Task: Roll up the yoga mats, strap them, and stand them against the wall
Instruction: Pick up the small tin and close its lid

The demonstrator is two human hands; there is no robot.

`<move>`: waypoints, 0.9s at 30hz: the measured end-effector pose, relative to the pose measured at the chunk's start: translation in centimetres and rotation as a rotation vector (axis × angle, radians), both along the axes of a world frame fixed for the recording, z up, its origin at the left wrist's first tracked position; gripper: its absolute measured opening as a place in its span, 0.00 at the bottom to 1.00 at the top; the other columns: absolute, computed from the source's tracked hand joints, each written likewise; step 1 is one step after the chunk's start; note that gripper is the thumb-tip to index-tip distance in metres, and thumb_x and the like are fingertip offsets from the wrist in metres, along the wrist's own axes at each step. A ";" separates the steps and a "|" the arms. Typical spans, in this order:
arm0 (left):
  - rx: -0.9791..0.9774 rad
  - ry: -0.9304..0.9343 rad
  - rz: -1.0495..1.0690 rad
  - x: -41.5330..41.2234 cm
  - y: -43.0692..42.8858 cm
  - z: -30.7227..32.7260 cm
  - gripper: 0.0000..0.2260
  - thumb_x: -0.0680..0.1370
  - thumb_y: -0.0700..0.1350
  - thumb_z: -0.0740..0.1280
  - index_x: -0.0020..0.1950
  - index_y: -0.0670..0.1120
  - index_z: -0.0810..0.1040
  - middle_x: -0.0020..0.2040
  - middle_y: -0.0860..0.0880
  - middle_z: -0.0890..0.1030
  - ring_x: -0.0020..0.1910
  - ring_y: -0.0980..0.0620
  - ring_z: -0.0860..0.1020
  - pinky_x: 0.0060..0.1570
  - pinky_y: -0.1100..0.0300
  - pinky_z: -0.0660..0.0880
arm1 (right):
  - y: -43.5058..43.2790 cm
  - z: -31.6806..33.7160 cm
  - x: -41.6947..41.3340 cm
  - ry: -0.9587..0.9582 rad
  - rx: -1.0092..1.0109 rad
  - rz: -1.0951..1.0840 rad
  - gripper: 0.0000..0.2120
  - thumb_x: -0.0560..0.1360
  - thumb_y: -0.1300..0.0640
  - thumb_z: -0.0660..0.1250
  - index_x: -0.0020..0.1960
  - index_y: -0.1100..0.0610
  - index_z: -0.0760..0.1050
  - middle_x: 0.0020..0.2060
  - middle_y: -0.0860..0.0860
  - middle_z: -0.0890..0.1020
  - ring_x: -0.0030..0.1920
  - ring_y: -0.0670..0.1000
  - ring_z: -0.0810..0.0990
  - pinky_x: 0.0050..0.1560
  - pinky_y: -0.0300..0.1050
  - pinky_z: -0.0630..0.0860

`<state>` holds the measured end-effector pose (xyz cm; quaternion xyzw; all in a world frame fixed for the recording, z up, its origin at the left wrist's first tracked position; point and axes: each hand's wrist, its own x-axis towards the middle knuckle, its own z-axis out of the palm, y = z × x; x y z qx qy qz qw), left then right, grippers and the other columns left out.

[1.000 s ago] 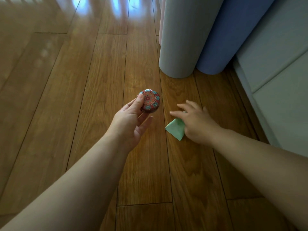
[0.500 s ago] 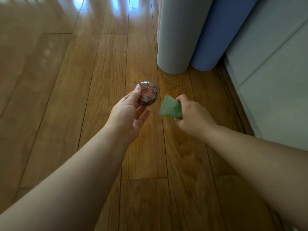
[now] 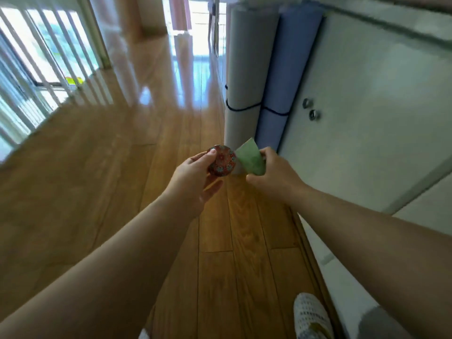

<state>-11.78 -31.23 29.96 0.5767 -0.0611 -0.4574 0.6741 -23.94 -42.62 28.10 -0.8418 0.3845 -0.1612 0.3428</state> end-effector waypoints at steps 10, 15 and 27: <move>-0.285 0.004 -0.104 -11.0 10.9 16.7 0.05 0.78 0.44 0.67 0.52 0.44 0.77 0.46 0.45 0.81 0.44 0.51 0.81 0.49 0.57 0.78 | 13.3 21.6 -11.6 -0.240 -0.148 -0.019 0.26 0.75 0.57 0.68 0.70 0.56 0.64 0.53 0.47 0.74 0.51 0.47 0.75 0.42 0.33 0.72; -0.366 -0.096 -0.239 -17.4 11.9 21.3 0.14 0.79 0.47 0.66 0.63 0.45 0.77 0.47 0.45 0.81 0.38 0.53 0.81 0.34 0.61 0.79 | 18.5 26.3 -19.0 -0.341 -0.061 -0.075 0.31 0.76 0.61 0.67 0.75 0.52 0.59 0.50 0.47 0.74 0.40 0.46 0.78 0.41 0.42 0.81; -0.496 -0.371 -0.773 -28.8 8.6 25.1 0.16 0.76 0.42 0.69 0.64 0.43 0.76 0.48 0.49 0.84 0.42 0.58 0.82 0.40 0.65 0.78 | 19.9 30.7 -30.9 -0.118 -0.266 -0.367 0.27 0.81 0.54 0.60 0.77 0.51 0.56 0.65 0.53 0.73 0.57 0.56 0.77 0.53 0.46 0.77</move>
